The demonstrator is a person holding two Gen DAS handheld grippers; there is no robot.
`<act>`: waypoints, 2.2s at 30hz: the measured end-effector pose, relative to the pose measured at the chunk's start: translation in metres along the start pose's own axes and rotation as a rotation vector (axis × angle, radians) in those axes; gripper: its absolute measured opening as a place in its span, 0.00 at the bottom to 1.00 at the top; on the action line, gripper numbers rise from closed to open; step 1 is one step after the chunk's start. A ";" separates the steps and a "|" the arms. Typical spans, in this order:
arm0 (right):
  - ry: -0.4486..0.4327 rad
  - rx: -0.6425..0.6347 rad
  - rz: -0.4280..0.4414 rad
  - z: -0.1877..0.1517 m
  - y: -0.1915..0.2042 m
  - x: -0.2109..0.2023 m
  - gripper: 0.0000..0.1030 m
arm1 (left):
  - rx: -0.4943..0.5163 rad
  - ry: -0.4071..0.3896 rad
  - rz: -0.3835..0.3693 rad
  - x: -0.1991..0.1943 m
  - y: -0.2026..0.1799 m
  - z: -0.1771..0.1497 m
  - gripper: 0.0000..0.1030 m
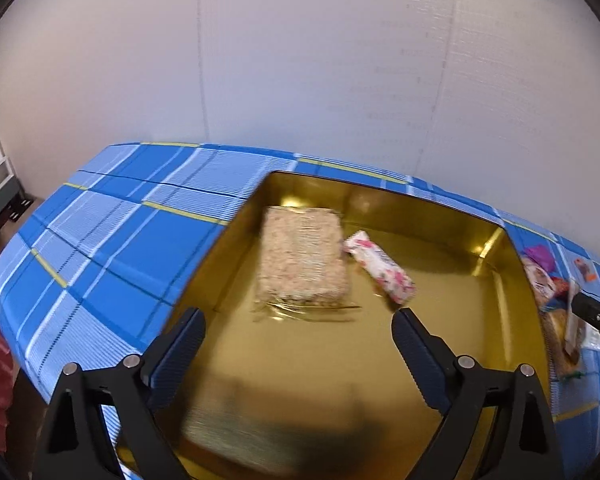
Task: Organize snacks
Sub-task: 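Carry the pink-flowered bar into the tray with the right gripper and release, then grasp the long brown-and-white stick pack with the left gripper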
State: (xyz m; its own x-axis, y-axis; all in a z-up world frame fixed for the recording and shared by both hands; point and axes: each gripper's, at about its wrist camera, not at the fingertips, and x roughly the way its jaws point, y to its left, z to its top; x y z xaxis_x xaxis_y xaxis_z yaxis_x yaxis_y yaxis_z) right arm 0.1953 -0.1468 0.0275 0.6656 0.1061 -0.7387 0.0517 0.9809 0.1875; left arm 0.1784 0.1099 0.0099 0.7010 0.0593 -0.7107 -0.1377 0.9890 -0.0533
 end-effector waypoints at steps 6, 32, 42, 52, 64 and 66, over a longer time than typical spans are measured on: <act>-0.030 0.040 -0.143 -0.018 -0.065 -0.016 0.39 | -0.008 0.002 -0.044 -0.003 -0.009 -0.003 0.94; 0.079 0.123 -0.309 -0.017 -0.177 0.035 0.30 | 0.123 -0.093 -0.103 -0.047 -0.077 -0.046 0.99; 0.113 0.189 -0.158 -0.038 -0.194 0.009 0.27 | 0.267 -0.079 -0.188 -0.068 -0.159 -0.032 0.99; 0.130 0.266 0.014 -0.054 -0.212 -0.018 0.20 | 0.422 0.030 -0.234 -0.037 -0.256 -0.020 0.99; 0.084 0.308 -0.132 -0.060 -0.231 -0.039 0.42 | 0.558 0.123 -0.235 0.023 -0.333 -0.020 0.99; 0.102 0.301 -0.157 -0.063 -0.229 -0.035 0.42 | 0.571 0.135 -0.227 0.031 -0.340 -0.021 0.99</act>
State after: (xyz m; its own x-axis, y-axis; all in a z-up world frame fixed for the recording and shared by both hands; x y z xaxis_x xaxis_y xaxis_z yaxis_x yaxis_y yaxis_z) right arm 0.1134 -0.3650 -0.0303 0.5549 -0.0114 -0.8319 0.3750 0.8960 0.2379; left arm 0.2321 -0.2276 -0.0091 0.5691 -0.1414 -0.8100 0.4257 0.8935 0.1431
